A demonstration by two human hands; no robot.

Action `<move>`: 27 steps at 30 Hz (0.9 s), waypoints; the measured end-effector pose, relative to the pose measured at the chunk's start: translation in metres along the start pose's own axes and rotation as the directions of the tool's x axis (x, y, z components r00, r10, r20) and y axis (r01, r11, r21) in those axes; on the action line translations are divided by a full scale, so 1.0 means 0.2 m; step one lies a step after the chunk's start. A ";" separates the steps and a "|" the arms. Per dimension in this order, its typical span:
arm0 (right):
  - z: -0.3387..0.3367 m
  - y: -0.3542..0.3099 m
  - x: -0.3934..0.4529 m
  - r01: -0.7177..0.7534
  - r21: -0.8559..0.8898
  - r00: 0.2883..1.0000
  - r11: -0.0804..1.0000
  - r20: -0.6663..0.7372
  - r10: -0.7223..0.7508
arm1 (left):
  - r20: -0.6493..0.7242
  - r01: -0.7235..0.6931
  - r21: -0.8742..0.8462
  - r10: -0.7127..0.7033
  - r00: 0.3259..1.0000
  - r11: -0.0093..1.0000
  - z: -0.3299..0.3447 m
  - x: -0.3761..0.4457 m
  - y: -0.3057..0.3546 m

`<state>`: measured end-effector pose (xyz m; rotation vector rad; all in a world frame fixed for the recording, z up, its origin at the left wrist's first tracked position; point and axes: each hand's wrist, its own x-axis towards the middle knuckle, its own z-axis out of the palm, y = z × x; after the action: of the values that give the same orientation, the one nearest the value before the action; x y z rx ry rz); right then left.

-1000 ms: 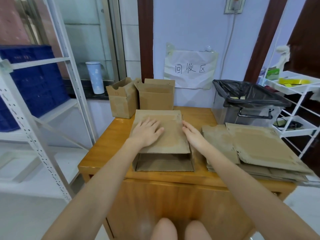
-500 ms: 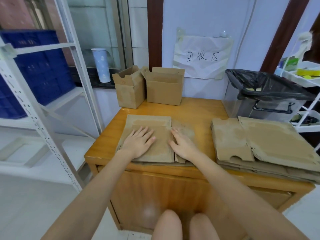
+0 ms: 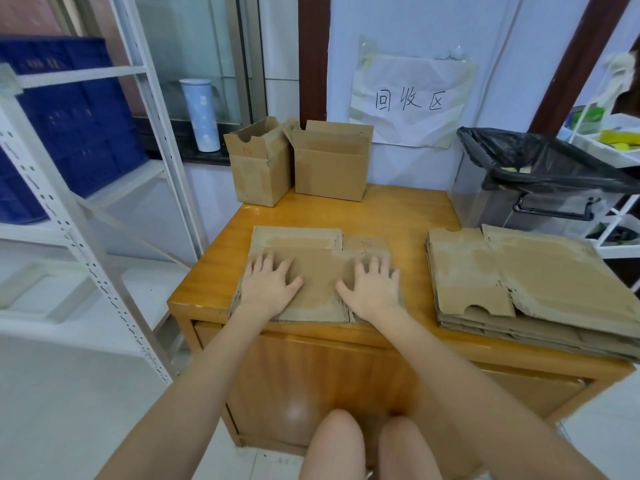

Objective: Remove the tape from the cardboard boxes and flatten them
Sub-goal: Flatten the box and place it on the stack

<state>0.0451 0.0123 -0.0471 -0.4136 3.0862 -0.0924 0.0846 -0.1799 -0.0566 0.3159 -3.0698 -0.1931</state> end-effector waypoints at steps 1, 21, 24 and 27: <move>-0.01 0.00 -0.01 -0.076 -0.029 0.997 0.997 0.030 0.077 | -0.011 0.065 0.016 -0.065 0.998 0.998 0.00 -0.01 0.00; -0.20 0.03 -0.10 -0.203 0.072 0.979 0.977 0.008 0.203 | -0.012 0.222 0.096 -0.221 0.975 0.970 -0.18 -0.14 0.09; -0.29 0.05 -0.12 -0.211 0.049 0.975 0.976 -0.059 0.214 | -0.068 0.201 0.100 -0.195 0.978 0.974 -0.27 -0.14 0.14; -0.41 0.11 -0.13 -0.228 0.064 0.964 0.972 -0.123 0.235 | -0.108 0.175 0.090 -0.165 0.980 0.981 -0.38 -0.13 0.22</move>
<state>0.0624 0.0444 0.0332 -0.0440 3.2245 -0.1969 0.1057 -0.1415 0.0228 0.5754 -2.9581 -0.0298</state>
